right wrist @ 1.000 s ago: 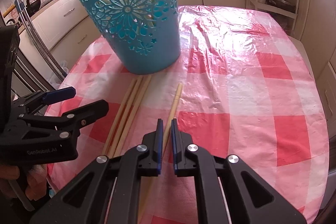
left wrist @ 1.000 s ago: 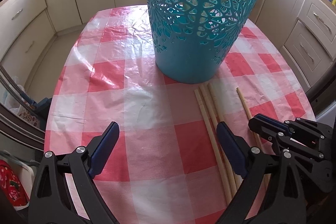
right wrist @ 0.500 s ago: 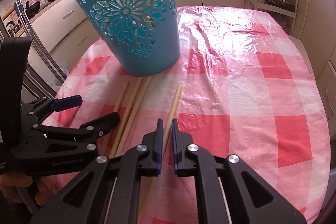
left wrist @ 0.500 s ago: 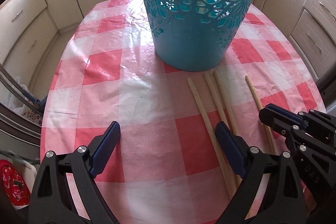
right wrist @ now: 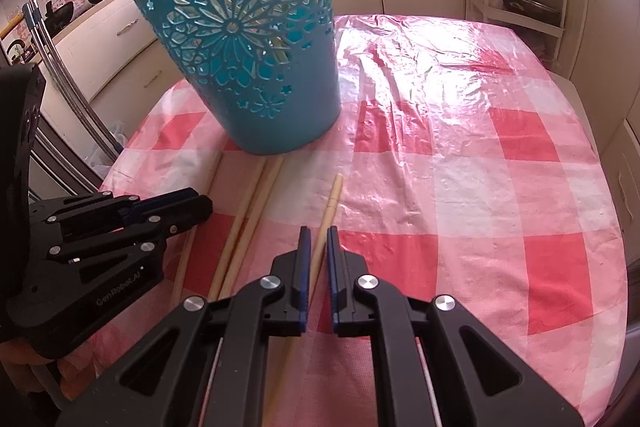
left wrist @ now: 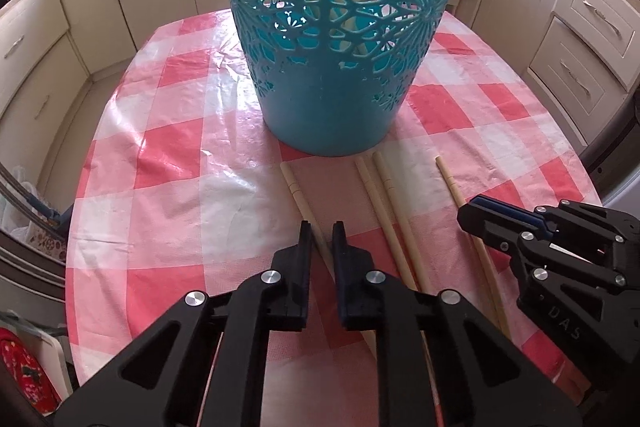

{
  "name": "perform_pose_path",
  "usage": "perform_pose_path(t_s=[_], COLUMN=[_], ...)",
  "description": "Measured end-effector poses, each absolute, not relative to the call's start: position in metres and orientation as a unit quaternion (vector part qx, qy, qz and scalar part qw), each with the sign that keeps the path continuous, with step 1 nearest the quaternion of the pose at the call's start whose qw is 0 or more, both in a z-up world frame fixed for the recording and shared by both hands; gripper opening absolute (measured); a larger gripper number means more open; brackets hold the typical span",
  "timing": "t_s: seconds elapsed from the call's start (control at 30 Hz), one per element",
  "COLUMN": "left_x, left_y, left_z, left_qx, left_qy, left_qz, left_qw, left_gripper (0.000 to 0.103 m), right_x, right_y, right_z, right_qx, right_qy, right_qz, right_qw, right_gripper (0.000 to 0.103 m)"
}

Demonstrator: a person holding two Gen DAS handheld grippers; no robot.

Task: Organize utensils
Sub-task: 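Lower the left tool onto a chopstick and close it, then lift the chopstick over the teal bin and open the left tool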

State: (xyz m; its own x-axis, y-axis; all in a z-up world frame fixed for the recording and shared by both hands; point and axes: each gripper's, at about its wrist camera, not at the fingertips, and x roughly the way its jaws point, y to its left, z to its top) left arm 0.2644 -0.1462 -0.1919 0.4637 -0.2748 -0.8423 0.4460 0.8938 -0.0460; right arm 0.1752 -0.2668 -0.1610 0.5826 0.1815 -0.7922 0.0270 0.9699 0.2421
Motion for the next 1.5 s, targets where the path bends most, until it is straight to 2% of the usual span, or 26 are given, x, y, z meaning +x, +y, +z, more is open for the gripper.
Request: perform_pose_path(t_s=[0.23, 0.3, 0.4, 0.6, 0.8, 1.03, 1.27, 1.5], left_x=[0.264, 0.262, 0.257, 0.239, 0.227, 0.269, 0.318, 0.365], left_y=[-0.147, -0.149, -0.149, -0.124, -0.095, -0.106, -0.137, -0.169], left_z=[-0.192, -0.192, -0.189, -0.147, -0.057, 0.028, 0.051, 0.033], left_qx=[0.094, 0.099, 0.098, 0.056, -0.027, -0.065, -0.084, -0.084], left_qy=[0.472, 0.472, 0.477, 0.458, 0.372, 0.259, 0.199, 0.187], left_qz=[-0.216, -0.223, -0.237, -0.285, -0.344, -0.316, -0.257, -0.208], left_qw=[0.849, 0.847, 0.841, 0.840, 0.862, 0.910, 0.942, 0.956], left_gripper=[0.010, 0.005, 0.005, 0.005, 0.005, 0.005, 0.005, 0.005], right_x=[0.177, 0.177, 0.177, 0.177, 0.177, 0.176, 0.176, 0.177], right_y=[-0.267, -0.266, -0.266, -0.266, -0.267, -0.267, -0.269, -0.269], right_z=[-0.162, -0.163, -0.164, -0.164, -0.164, -0.164, -0.164, -0.164], right_qx=[0.114, 0.110, 0.107, 0.110, 0.110, 0.112, 0.120, 0.120], right_qy=[0.450, 0.448, 0.442, 0.442, 0.441, 0.441, 0.441, 0.440], right_qz=[0.041, 0.041, 0.041, 0.042, 0.041, 0.042, 0.044, 0.046], right_qw=[0.885, 0.886, 0.890, 0.889, 0.890, 0.890, 0.889, 0.889], right_gripper=[0.008, 0.009, 0.009, 0.008, 0.009, 0.009, 0.009, 0.010])
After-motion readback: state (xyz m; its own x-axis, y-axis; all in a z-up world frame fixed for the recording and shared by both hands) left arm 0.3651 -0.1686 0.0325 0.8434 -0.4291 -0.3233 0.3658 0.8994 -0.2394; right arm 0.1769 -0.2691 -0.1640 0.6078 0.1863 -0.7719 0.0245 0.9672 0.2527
